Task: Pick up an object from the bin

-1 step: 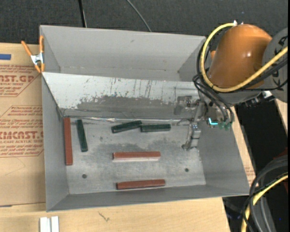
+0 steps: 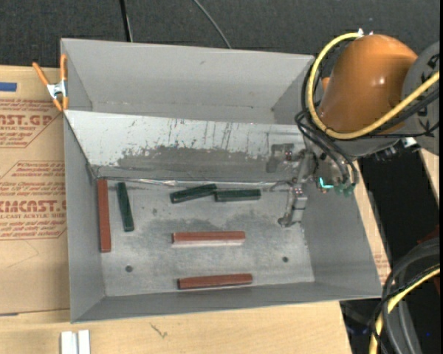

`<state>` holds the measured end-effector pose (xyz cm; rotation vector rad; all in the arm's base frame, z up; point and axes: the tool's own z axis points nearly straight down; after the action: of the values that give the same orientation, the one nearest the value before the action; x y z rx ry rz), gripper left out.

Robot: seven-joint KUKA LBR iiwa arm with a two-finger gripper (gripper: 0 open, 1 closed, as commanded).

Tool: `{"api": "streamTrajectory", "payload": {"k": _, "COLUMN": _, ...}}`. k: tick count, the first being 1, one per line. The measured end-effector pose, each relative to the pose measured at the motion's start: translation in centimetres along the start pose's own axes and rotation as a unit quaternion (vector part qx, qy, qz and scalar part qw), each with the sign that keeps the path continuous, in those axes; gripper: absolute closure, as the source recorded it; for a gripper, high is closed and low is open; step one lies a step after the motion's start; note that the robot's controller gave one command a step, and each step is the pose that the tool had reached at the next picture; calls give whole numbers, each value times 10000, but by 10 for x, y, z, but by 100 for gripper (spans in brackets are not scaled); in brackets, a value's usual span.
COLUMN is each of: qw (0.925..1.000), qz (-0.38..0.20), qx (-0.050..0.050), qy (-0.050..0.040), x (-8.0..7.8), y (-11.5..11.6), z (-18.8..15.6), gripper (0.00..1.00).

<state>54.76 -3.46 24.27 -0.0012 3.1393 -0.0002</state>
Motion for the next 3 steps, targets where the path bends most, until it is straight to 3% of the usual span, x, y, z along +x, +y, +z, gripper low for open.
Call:
{"api": "streamTrajectory", "payload": {"k": 1, "qw": 9996, "qz": -286, "qx": 7, "qy": -39, "x": -14, "y": 13, "z": 33, "gripper": 0}}
{"api": "streamTrajectory", "payload": {"k": 2, "qw": 9918, "qz": -1282, "qx": -1, "qy": -19, "x": -4, "y": 43, "z": 95, "gripper": 0}}
{"api": "streamTrajectory", "payload": {"k": 3, "qw": 9716, "qz": -2366, "qx": -8, "qy": 3, "x": -11, "y": 48, "z": 160, "gripper": 100}}
